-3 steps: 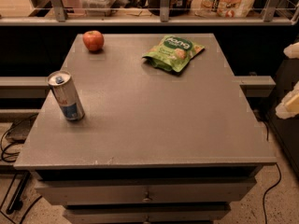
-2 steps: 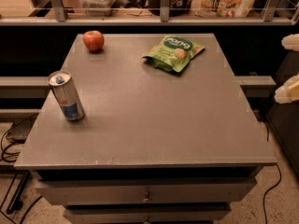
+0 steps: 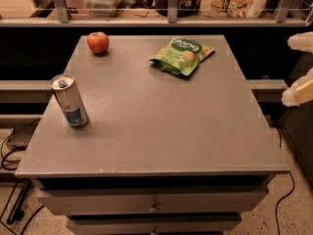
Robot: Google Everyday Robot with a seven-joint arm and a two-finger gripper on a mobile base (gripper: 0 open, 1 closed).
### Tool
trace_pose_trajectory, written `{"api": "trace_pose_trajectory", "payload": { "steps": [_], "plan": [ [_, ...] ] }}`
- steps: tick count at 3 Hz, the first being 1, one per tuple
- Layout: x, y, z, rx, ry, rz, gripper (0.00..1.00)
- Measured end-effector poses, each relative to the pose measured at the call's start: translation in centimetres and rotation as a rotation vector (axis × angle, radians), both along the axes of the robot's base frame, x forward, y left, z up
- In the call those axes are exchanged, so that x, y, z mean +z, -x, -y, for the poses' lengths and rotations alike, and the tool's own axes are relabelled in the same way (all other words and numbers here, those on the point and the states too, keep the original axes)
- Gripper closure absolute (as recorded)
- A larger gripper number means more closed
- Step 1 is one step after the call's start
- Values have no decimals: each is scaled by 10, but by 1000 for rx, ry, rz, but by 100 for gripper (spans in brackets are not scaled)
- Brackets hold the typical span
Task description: Knock redbull can over
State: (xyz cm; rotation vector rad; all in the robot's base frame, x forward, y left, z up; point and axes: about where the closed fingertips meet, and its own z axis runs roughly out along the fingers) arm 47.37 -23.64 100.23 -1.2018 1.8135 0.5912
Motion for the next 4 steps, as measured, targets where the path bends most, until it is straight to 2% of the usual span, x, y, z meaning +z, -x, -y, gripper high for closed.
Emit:
{"api": "trace_pose_trajectory", "payload": {
  "steps": [1, 2, 3, 4],
  "plan": [
    [-5, -1, -6, 9, 10, -11, 0],
    [-8, 1, -41, 67, -32, 2, 0],
    [-5, 5, -105, 150, -107, 42, 0],
    [-2, 6, -142, 164, -185, 63, 0]
  ]
}}
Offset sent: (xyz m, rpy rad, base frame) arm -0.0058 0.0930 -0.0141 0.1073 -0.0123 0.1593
